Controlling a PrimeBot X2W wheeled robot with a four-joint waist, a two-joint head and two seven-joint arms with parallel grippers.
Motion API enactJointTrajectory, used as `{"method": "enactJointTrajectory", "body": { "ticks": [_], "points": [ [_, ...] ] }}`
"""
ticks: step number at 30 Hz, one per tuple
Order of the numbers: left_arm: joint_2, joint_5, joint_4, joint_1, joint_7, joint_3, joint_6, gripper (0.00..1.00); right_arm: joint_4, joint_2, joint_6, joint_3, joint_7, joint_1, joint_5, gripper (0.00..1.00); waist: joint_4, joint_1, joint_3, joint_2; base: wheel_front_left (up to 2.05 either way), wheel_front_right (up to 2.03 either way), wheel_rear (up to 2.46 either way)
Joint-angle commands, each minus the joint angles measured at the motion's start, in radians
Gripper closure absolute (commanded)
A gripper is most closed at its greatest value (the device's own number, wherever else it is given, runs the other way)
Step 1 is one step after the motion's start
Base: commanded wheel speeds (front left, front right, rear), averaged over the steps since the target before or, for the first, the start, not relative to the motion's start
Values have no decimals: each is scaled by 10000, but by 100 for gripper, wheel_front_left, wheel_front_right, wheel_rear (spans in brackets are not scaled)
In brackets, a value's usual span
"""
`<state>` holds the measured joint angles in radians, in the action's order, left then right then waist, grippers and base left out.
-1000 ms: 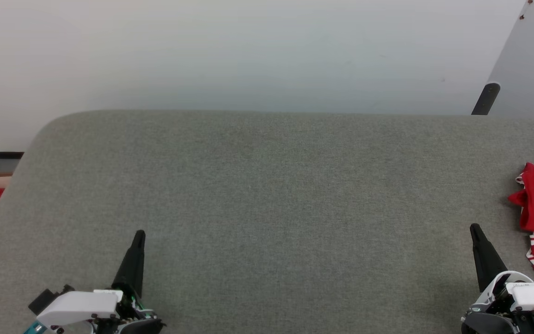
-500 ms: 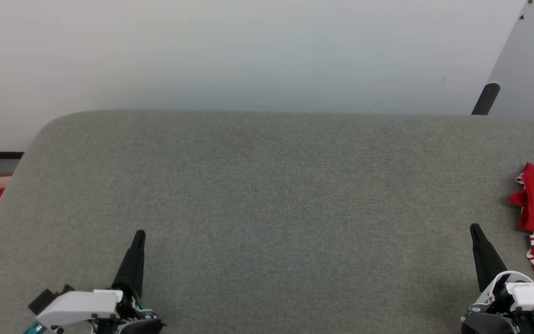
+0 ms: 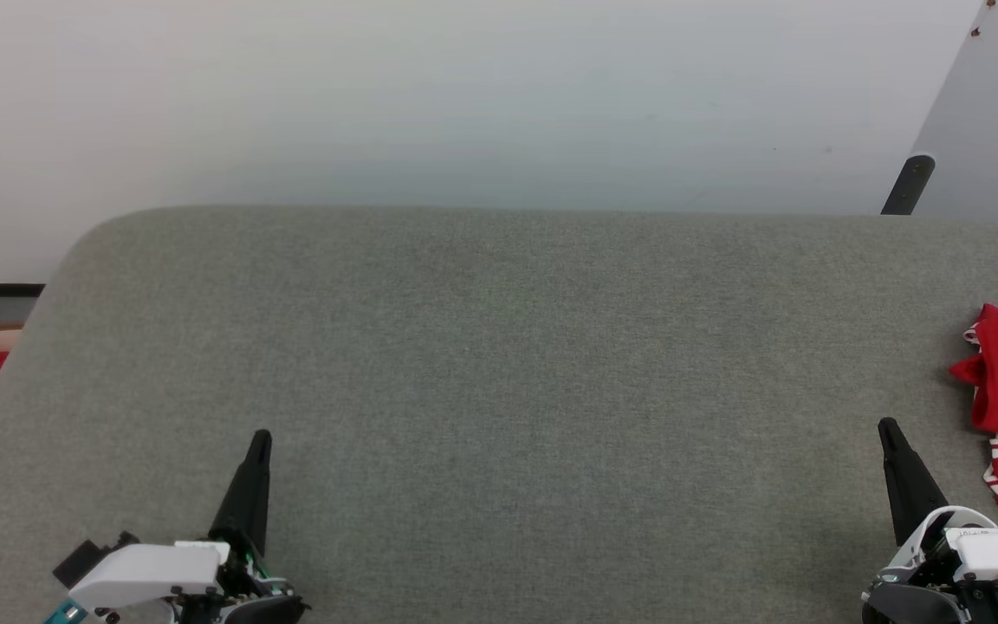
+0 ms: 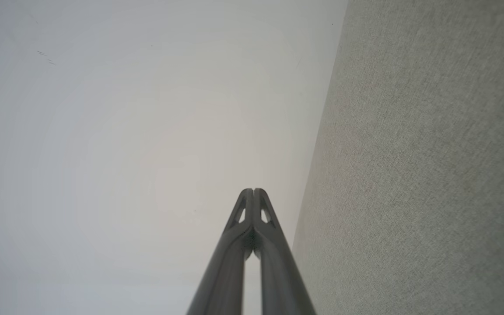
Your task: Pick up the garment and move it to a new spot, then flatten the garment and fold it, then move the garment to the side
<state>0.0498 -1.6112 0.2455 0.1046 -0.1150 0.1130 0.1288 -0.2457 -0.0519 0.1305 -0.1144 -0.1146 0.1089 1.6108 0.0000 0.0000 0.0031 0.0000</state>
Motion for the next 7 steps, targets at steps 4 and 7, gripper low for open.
{"method": "enactJointTrajectory", "body": {
  "ticks": [4,7],
  "points": [
    [-8,-35,-21,93,-18,26,36,100,-4,31,4,2,-1,24,42,100,0,0,0,0,0,0,0],
    [-8,-35,-21,93,-18,26,36,100,-4,31,4,3,0,24,42,100,0,0,0,0,0,0,0]
  ]
}}
